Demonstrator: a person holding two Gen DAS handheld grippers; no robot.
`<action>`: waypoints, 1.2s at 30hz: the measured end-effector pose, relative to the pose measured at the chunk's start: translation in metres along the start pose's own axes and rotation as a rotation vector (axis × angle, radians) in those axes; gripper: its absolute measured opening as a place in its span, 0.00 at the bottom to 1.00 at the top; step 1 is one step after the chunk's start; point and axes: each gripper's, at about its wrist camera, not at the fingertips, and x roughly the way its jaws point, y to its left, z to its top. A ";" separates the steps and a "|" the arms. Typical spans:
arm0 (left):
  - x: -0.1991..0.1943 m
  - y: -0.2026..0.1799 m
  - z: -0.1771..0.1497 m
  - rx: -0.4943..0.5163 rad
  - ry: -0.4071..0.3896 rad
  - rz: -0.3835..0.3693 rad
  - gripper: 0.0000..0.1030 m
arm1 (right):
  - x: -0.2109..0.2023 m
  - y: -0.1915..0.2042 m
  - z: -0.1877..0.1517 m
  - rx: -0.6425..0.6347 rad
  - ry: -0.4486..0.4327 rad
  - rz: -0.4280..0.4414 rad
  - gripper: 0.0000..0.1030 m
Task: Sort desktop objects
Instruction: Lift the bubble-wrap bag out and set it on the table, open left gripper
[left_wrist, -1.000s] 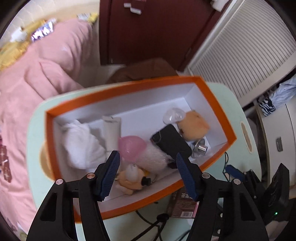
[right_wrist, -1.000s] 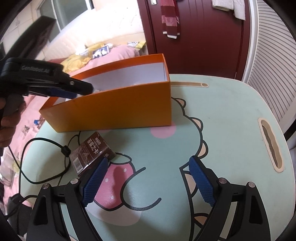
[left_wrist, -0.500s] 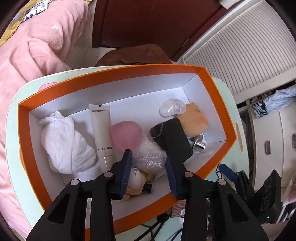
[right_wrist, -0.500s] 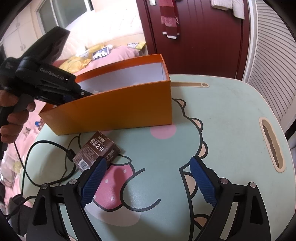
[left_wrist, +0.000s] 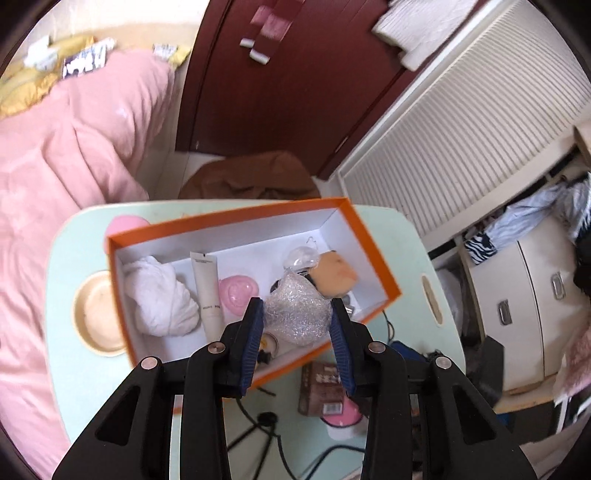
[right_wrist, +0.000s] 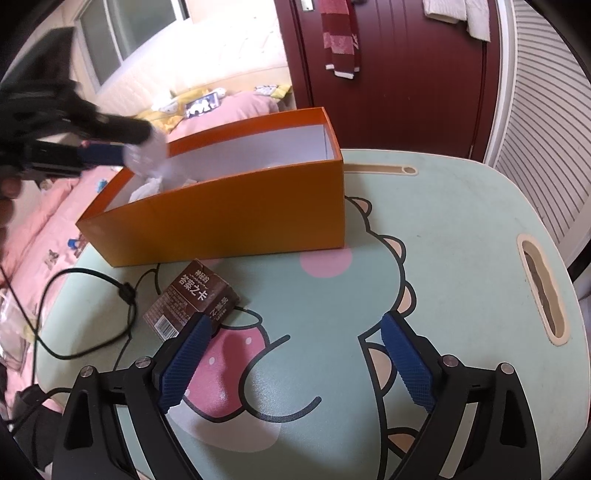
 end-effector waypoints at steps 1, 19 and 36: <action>-0.006 -0.002 -0.004 0.007 -0.010 0.004 0.36 | 0.000 0.001 -0.001 -0.001 -0.001 -0.002 0.91; 0.028 0.018 -0.091 0.004 0.120 0.087 0.36 | 0.004 0.008 -0.004 -0.034 -0.007 -0.048 0.92; 0.039 0.017 -0.116 0.012 -0.154 0.317 0.76 | 0.007 0.012 -0.003 -0.059 0.001 -0.076 0.94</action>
